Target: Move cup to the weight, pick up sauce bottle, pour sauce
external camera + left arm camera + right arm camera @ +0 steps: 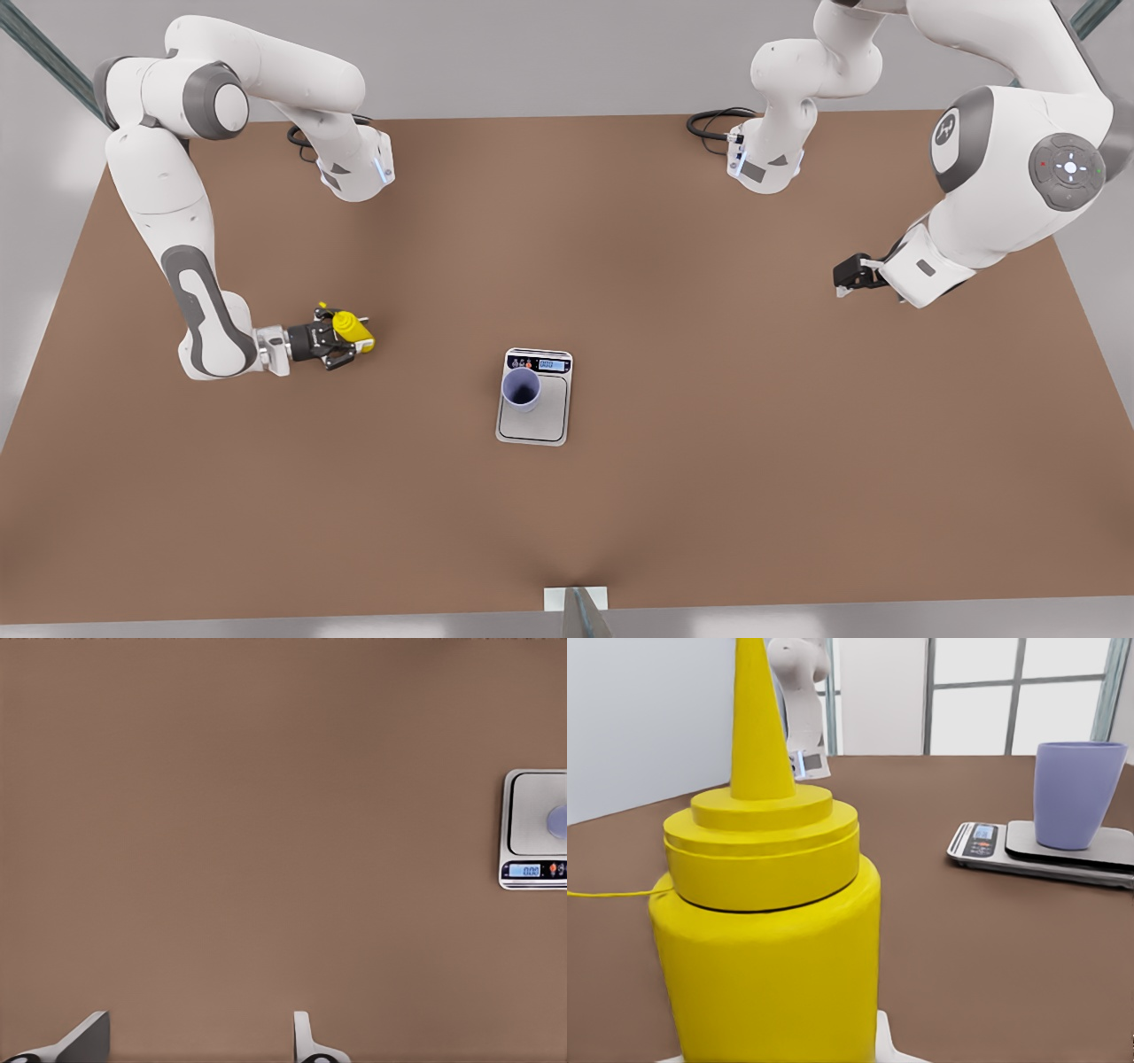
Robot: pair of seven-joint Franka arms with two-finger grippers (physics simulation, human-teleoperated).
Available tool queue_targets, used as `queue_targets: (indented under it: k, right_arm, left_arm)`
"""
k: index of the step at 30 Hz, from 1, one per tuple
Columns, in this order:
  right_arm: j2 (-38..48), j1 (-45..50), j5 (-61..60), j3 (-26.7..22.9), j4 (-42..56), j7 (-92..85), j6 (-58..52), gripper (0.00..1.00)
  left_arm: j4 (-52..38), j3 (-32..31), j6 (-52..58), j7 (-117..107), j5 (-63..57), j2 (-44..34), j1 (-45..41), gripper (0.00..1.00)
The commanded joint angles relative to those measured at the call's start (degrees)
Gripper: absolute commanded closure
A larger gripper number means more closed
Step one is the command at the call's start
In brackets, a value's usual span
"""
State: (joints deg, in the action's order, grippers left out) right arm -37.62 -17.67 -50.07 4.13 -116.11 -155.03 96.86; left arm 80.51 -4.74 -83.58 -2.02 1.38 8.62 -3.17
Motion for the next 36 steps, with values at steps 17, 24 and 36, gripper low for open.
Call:
queue_targets:
  k: [17,24,36]
  right_arm:
    - [10.3,27.7,18.5,3.8,27.0,80.2,4.4,0.48]
    - [9.1,25.3,41.5,16.5,27.6,97.1,6.9,0.47]
    - [6.9,34.8,62.0,12.8,30.7,120.8,0.8,0.45]
  left_arm:
    - [0.0,-0.1,0.2,-0.1,-0.6,-0.1,0.0,0.0]
    - [0.1,-0.1,0.1,-0.1,-0.6,0.1,0.0,0.0]
    - [0.5,0.0,0.5,-0.2,-0.6,-0.1,0.0,0.0]
